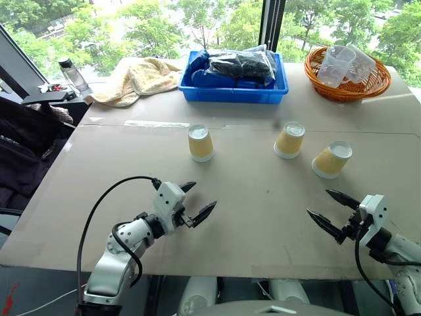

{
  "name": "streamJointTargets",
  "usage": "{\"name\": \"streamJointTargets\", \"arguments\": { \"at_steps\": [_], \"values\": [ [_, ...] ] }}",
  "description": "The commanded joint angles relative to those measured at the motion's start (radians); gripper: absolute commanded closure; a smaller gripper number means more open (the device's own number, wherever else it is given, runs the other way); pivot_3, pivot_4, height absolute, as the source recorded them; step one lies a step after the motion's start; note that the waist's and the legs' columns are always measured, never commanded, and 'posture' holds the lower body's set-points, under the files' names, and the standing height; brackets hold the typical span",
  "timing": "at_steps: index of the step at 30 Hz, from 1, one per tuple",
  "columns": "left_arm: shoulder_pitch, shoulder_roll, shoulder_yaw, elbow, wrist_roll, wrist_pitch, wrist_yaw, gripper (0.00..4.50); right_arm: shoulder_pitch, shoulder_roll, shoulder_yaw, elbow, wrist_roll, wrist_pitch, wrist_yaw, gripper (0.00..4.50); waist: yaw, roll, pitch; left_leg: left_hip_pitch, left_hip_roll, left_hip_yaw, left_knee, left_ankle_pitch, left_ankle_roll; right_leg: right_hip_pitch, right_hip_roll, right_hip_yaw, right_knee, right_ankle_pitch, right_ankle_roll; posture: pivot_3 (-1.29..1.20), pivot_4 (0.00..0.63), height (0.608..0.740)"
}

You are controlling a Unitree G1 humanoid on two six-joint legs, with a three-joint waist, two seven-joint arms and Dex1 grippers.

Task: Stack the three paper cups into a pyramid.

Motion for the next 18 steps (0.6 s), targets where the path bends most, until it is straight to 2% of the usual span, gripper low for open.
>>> {"name": "streamJointTargets", "arguments": {
  "at_steps": [1, 18],
  "values": [
    [-0.003, -0.003, 0.004, -0.019, -0.007, -0.024, -0.003, 0.0, -0.01, -0.004, -0.009, -0.003, 0.004, -0.013, 0.006, 0.06, 0.0, 0.0, 0.0, 0.0, 0.0, 0.0, 0.0, 0.0, 0.0, 0.0, 0.0, 0.0, 0.0, 0.0, 0.0, 0.0, 0.15, 0.733],
    [0.018, -0.003, 0.028, -0.032, -0.025, -0.058, -0.003, 0.0, -0.025, -0.028, -0.021, 0.02, 0.002, 0.007, 0.018, 0.06, 0.0, 0.0, 0.0, 0.0, 0.0, 0.0, 0.0, 0.0, 0.0, 0.0, 0.0, 0.0, 0.0, 0.0, 0.0, 0.0, 0.15, 0.733]
  ]
}}
